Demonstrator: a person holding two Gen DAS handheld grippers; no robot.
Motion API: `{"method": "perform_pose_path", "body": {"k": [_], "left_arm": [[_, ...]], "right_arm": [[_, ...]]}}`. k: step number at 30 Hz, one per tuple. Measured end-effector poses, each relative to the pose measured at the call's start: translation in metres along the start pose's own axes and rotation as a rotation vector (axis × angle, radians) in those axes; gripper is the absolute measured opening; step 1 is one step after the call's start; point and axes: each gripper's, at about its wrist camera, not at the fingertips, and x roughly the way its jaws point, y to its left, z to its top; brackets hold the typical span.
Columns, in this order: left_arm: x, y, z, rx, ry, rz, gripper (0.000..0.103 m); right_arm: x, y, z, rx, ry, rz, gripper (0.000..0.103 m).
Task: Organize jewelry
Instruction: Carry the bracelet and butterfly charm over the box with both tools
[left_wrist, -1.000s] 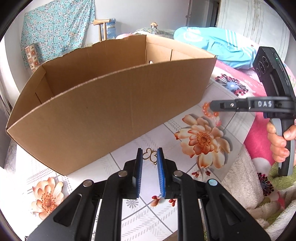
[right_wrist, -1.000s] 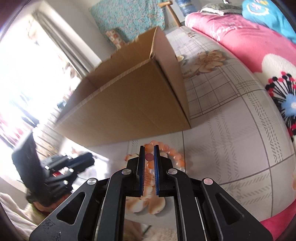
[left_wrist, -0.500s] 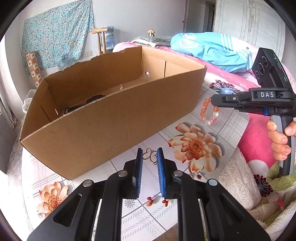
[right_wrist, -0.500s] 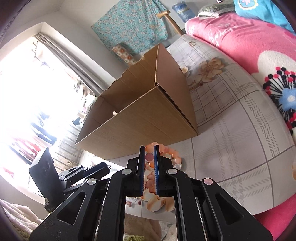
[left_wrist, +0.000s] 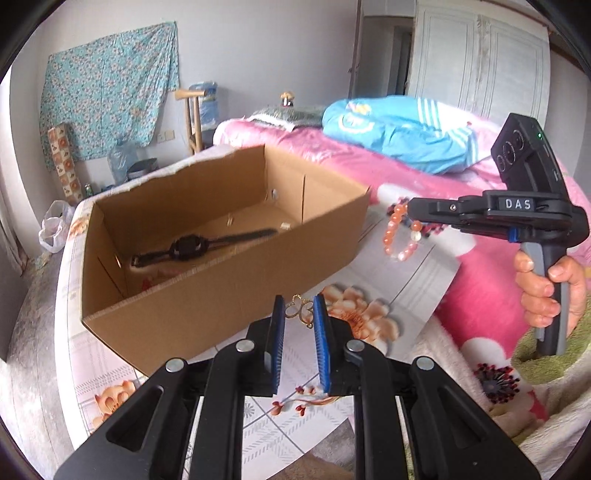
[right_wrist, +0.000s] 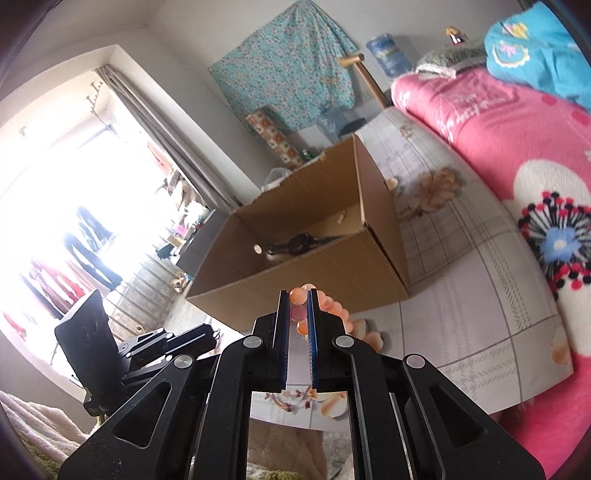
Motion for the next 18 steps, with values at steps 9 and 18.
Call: {"method": "perform_pose_path", "body": {"k": [9, 18], "left_arm": [[-0.026, 0.013, 0.047, 0.013, -0.072, -0.028, 0.015], [0.025, 0.059, 0.114, -0.066, 0.077, -0.112, 0.015]], "right_arm": [[-0.010, 0.029, 0.039, -0.119, -0.035, 0.056, 0.007], [0.034, 0.040, 0.087, -0.208, 0.057, 0.126, 0.007]]}}
